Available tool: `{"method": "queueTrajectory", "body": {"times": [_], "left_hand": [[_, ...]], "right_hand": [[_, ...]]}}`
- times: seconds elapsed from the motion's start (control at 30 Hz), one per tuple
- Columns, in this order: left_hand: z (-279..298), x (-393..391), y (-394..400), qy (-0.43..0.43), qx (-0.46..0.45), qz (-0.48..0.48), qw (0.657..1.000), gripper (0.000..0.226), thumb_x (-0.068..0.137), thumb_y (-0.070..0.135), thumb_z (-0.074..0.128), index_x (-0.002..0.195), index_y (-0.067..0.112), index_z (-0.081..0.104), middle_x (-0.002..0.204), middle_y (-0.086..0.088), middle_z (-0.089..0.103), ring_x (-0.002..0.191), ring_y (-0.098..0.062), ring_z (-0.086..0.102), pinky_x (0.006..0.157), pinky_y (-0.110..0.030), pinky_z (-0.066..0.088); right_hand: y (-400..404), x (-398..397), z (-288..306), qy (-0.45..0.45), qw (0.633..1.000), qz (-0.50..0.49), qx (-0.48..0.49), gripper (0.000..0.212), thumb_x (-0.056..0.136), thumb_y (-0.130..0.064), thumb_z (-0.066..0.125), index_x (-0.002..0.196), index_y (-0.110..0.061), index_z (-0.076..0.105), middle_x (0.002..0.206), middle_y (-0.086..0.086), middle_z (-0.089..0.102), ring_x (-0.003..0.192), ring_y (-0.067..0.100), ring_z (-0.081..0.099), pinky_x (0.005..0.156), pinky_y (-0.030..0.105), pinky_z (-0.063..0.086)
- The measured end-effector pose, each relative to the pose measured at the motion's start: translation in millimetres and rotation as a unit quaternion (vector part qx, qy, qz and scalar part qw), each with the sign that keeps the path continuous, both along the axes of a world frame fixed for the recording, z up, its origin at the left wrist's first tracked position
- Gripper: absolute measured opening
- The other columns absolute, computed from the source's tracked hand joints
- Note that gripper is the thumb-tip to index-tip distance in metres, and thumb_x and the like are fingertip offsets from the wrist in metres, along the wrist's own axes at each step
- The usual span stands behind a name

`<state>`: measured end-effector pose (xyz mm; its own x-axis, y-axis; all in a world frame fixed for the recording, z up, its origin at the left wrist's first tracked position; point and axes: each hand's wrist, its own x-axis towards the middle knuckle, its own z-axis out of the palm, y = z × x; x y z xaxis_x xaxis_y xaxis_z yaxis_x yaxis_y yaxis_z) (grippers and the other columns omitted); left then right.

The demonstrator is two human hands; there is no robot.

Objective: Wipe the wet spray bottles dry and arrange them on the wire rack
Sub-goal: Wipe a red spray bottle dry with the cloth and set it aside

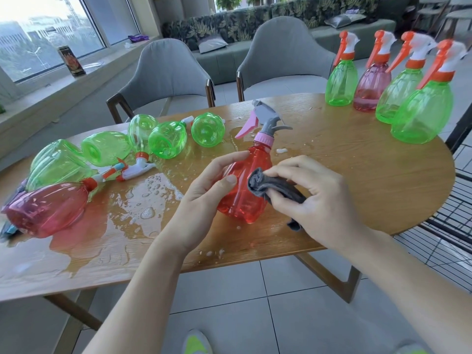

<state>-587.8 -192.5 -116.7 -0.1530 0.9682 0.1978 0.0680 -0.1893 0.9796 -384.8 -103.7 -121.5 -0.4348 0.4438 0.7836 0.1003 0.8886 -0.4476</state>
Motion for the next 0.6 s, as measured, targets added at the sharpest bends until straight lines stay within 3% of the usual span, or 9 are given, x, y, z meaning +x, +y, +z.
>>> {"method": "queueTrajectory", "body": {"times": [0.23, 0.47, 0.6], "left_hand": [[-1.4, 4.6, 0.2, 0.026, 0.002, 0.017, 1.000, 0.035, 0.114, 0.013, 0.045, 0.143, 0.026, 0.062, 0.140, -0.006, 0.069, 0.127, -0.035, 0.067, 0.105, -0.059, 0.055], [-0.5, 8.3, 3.4, -0.026, 0.017, 0.042, 0.999, 0.035, 0.108, 0.030, 0.053, 0.141, 0.028, 0.062, 0.131, -0.019, 0.071, 0.110, -0.030, 0.072, 0.101, -0.046, 0.056], [-0.5, 6.4, 2.0, -0.029, 0.019, 0.038, 0.999, 0.035, 0.105, 0.034, 0.055, 0.139, 0.033, 0.063, 0.123, -0.015, 0.073, 0.105, -0.028, 0.073, 0.094, -0.043, 0.058]], "right_hand": [[-2.4, -1.6, -1.8, 0.007, 1.000, -0.009, -0.005, 0.022, 0.088, -0.008, 0.077, 0.109, -0.006, 0.078, 0.104, 0.005, 0.070, 0.092, 0.011, 0.065, 0.084, 0.021, 0.053], [-13.7, -3.0, -19.5, -0.100, 0.989, 0.070, 0.081, 0.023, 0.086, -0.006, 0.074, 0.109, -0.003, 0.076, 0.105, 0.007, 0.066, 0.097, 0.019, 0.063, 0.091, 0.020, 0.047], [-10.3, -3.3, -18.6, -0.091, 0.988, 0.055, 0.113, 0.022, 0.088, -0.004, 0.073, 0.109, -0.002, 0.075, 0.104, 0.009, 0.066, 0.097, 0.022, 0.063, 0.092, 0.027, 0.050]]}}
